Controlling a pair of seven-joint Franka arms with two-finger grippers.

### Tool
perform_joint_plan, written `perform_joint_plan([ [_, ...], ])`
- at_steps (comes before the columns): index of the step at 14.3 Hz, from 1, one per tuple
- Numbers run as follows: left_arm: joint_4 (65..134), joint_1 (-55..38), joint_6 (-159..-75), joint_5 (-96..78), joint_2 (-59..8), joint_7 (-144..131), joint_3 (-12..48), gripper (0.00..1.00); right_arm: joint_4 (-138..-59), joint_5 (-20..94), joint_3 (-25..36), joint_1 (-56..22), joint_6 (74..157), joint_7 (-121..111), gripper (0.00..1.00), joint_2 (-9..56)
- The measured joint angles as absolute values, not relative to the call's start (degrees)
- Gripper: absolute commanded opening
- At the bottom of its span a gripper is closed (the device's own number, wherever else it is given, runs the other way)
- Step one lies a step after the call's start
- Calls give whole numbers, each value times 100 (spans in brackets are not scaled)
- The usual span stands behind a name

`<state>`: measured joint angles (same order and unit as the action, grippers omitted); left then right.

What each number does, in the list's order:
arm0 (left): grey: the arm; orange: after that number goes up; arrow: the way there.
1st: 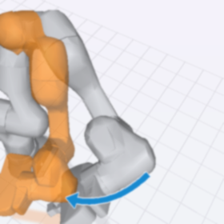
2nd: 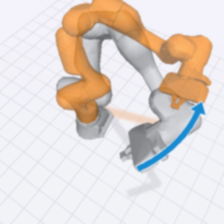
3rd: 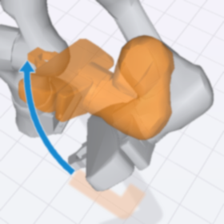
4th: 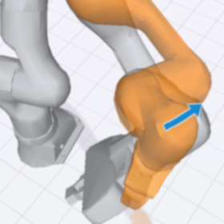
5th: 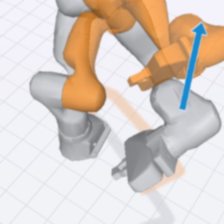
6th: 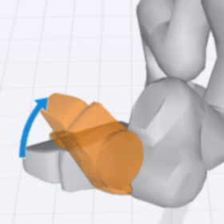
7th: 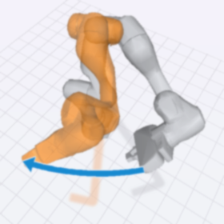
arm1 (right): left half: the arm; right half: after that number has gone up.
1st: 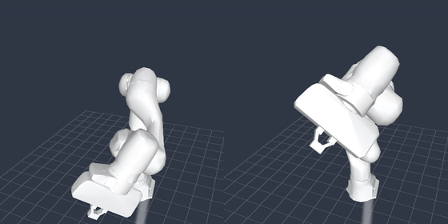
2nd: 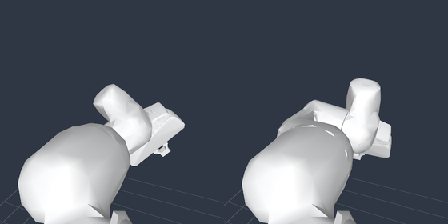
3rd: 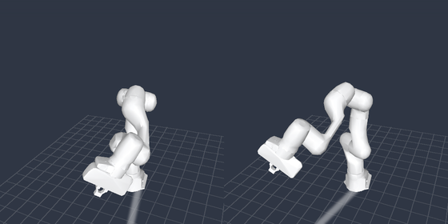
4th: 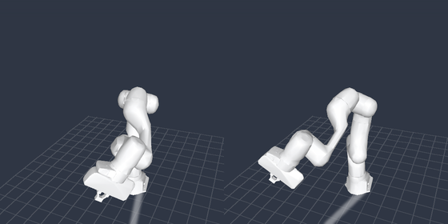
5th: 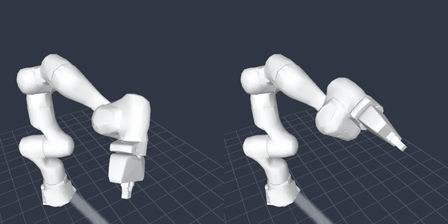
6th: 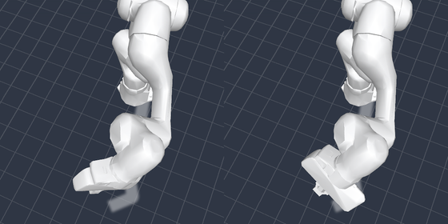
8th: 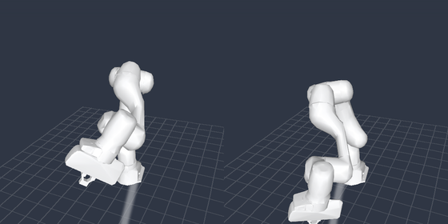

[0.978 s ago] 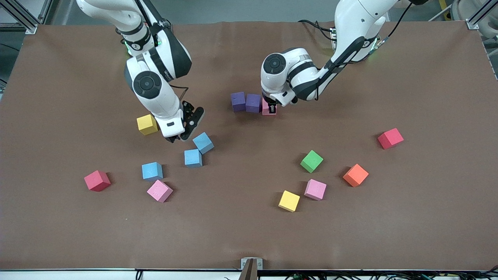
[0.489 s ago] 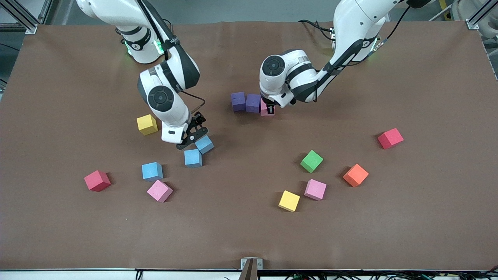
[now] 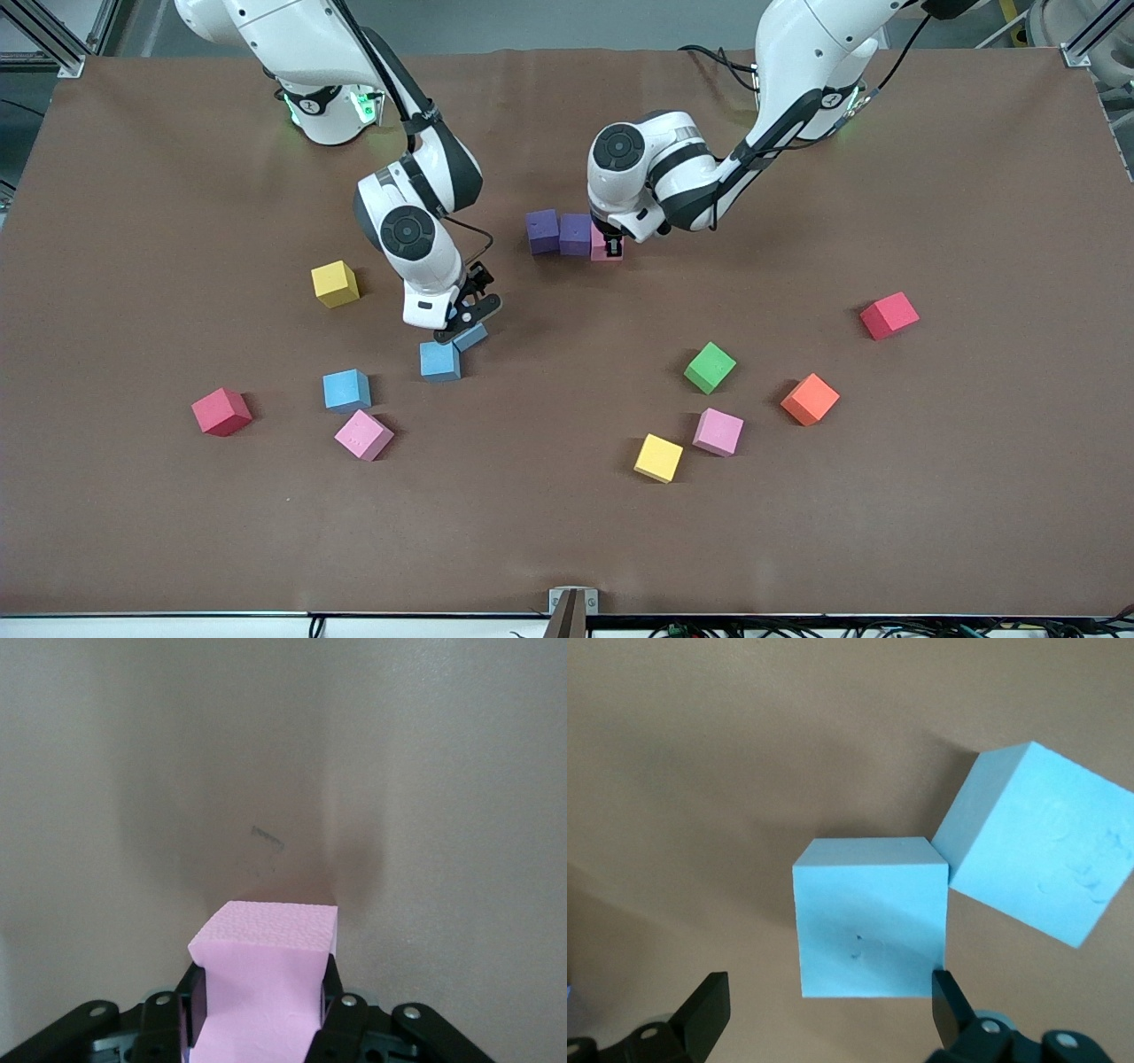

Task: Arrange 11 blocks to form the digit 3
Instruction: 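Place the pink block beside the purple blocks while the right gripper grasps blue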

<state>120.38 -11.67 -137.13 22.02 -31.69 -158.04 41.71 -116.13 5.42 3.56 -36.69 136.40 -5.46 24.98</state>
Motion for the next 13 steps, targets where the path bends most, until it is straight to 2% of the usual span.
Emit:
perform_joint_plan([
  [13,11865,-1214,-13704,2107,-3305,-15865,4171,22,-11577,542,426,-3603,13884,-954,100,2544],
])
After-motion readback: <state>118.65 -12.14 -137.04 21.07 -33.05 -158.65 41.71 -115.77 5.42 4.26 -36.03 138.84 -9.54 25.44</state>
